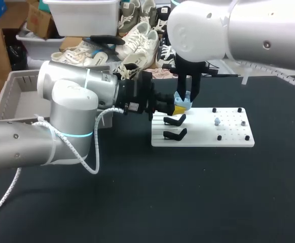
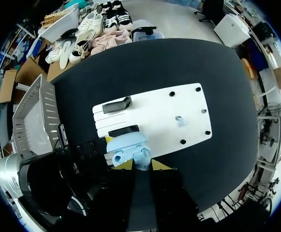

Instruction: Pick up each earbud case from the left stands, insert the matching earbuds, close the lid, and place the case in the box.

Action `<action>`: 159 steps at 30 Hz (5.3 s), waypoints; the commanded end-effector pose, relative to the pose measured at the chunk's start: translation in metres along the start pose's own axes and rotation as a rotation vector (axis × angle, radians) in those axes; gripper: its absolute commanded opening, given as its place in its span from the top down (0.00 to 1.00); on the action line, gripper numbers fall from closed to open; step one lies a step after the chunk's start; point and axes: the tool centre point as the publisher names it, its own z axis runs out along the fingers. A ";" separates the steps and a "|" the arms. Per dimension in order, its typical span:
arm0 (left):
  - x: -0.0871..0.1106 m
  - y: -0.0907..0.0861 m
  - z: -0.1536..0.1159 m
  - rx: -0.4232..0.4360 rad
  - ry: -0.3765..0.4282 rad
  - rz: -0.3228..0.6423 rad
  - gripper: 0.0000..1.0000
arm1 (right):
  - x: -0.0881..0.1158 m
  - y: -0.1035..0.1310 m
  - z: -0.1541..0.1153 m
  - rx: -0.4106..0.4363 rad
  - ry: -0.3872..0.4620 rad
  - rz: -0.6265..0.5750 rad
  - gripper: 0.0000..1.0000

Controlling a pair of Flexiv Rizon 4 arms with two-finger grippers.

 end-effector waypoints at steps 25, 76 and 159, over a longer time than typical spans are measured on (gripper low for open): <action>0.001 0.000 0.000 -0.001 -0.002 0.001 1.00 | 0.002 0.002 0.009 -0.007 0.012 0.002 1.00; 0.001 0.000 0.000 -0.001 -0.002 0.001 1.00 | 0.005 -0.075 0.006 -0.095 -0.131 0.102 0.70; 0.001 0.000 0.000 -0.001 -0.002 0.001 1.00 | -0.040 -0.082 0.105 -0.054 -0.092 0.322 0.69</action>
